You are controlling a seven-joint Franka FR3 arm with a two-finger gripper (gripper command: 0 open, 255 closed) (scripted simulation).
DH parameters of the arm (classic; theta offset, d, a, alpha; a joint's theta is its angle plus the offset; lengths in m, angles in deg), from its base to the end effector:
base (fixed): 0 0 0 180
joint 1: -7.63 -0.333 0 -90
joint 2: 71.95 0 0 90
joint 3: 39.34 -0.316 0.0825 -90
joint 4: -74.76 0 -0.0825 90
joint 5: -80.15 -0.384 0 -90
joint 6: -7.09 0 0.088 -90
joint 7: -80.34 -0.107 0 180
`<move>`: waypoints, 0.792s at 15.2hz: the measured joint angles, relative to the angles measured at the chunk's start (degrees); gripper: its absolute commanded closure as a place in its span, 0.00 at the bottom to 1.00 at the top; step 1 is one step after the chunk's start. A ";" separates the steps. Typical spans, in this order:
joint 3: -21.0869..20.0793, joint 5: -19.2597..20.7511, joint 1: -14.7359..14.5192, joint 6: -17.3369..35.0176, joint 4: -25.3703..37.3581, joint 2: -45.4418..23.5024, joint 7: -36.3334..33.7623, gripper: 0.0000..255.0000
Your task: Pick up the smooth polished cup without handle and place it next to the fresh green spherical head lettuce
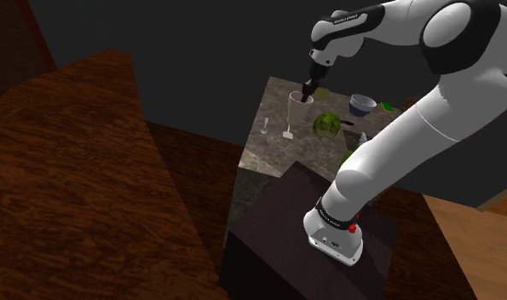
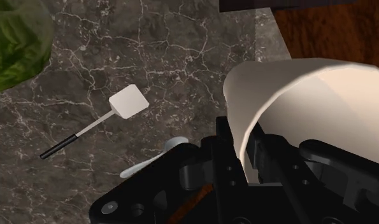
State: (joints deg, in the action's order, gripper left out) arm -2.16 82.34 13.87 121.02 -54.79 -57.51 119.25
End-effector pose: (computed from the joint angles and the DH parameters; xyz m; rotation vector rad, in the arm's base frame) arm 0.3379 -0.3350 0.4375 -3.0073 0.0621 -0.0362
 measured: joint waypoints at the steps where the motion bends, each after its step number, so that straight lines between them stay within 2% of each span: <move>1: 1.07 0.01 0.49 -0.40 0.78 -0.48 1.57 1.00; 6: 6.57 -1.12 2.59 -1.45 4.70 -4.39 10.03 1.00; 10: 11.30 -4.11 4.39 -2.84 9.59 -9.81 18.22 1.00; 12: 12.36 -5.55 4.88 -2.31 10.32 -11.89 20.65 1.00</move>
State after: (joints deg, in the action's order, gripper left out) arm 10.21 76.79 18.75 118.71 -44.47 -69.39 139.91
